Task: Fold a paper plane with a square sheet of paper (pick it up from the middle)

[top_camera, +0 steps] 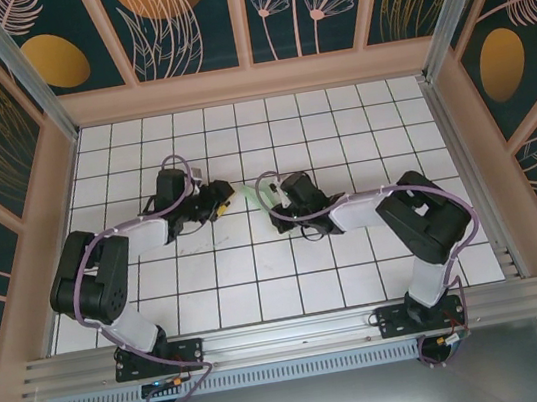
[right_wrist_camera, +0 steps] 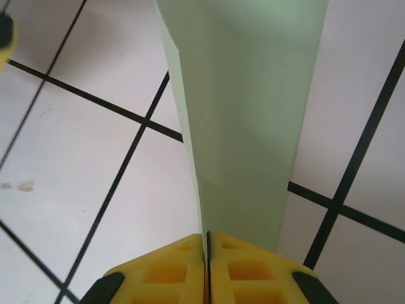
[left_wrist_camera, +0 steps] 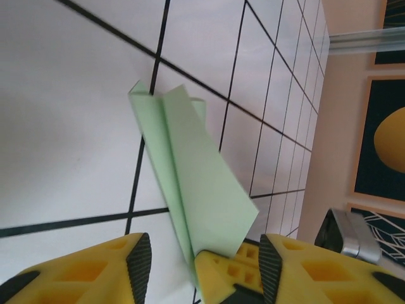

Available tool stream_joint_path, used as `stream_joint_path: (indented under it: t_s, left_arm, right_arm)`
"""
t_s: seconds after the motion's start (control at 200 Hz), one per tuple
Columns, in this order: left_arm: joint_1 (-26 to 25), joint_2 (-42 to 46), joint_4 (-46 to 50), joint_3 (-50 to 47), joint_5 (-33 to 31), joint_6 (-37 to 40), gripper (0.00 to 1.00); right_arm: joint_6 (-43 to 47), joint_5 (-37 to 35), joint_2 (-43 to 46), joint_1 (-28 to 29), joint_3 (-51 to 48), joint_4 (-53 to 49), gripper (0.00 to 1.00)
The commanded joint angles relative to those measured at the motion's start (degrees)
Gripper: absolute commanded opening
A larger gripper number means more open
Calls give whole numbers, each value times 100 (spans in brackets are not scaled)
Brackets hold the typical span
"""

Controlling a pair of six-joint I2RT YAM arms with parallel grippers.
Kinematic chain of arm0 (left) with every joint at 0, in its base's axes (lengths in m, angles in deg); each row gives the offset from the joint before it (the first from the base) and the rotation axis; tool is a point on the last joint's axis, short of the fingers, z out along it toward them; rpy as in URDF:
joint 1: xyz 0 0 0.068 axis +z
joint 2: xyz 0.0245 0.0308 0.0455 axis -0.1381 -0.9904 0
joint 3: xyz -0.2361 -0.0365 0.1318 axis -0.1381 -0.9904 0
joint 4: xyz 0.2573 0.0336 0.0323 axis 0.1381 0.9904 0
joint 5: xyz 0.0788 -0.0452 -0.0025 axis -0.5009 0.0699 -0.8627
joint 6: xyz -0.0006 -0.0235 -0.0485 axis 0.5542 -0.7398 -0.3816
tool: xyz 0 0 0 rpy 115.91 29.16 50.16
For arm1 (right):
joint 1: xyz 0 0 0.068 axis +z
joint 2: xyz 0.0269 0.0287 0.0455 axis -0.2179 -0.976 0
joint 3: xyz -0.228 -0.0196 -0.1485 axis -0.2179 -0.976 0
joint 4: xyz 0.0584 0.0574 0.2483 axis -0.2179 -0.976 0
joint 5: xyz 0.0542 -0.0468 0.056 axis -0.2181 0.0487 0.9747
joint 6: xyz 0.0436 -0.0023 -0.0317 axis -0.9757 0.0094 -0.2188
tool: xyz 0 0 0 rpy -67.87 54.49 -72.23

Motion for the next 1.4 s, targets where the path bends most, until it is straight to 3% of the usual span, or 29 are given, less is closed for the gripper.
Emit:
stream_joint_path:
  t_s: [0.0, 0.145, 0.515, 1.396]
  left_arm:
    - [-42, 102, -564, -269, 307, -28, 48]
    - [-182, 52, -875, -421, 430, -51, 43]
    - [-507, -431, -1776, -483, 714, -402, 36]
    - [-660, -1266, -1818, 79, 1007, -410, 32]
  right_arm:
    - [-449, 1008, 82, -147, -91, 452, 8]
    - [-648, 1408, -53, -251, -30, 534, 6]
    - [-771, 1649, -363, -279, 107, 352, 6]
    - [-852, 1986, -673, -403, 323, 5, 11]
